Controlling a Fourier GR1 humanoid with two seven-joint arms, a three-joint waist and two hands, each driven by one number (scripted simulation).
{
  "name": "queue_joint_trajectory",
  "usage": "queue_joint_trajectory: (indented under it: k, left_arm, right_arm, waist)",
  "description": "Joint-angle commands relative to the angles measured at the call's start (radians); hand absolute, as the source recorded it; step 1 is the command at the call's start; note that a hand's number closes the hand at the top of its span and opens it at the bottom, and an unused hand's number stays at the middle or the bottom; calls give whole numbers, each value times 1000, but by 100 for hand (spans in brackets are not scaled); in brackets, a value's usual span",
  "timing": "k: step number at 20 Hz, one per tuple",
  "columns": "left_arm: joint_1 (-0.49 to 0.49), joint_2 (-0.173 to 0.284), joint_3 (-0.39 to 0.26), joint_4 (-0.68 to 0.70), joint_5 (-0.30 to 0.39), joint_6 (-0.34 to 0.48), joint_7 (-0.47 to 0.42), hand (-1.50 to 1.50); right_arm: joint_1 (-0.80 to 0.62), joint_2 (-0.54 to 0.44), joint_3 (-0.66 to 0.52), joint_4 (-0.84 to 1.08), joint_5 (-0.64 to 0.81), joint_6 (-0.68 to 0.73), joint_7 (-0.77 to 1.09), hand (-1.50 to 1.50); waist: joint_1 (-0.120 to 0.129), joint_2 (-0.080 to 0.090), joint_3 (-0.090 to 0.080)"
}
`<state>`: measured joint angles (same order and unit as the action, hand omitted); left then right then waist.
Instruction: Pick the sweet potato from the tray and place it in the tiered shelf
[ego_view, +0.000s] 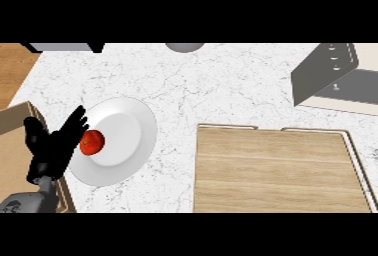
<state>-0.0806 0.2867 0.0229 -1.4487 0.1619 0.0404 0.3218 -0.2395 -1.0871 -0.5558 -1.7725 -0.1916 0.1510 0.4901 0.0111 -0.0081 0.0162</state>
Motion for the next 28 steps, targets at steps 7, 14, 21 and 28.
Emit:
queue_joint_trajectory:
  k: [7,14,21,28]
  left_arm:
    - [22,-46,6,67,42,-39,6,0]
    - [-26,-60,10,95,24,-27,-1,0]
    - [3,-100,-29,77,-13,-5,-12,0]
    - [11,-100,-11,98,-17,-8,-17,0]
  right_arm:
    - [-162,-95,120,377,47,111,-212,150]
    - [-286,-45,261,537,183,52,-339,150]
    - [-419,8,340,708,296,-12,-432,150]
    - [-553,28,365,855,344,4,-525,150]
  waist:
    - [28,20,-17]
    - [30,21,-17]
    - [30,20,-16]
    - [18,17,-17]
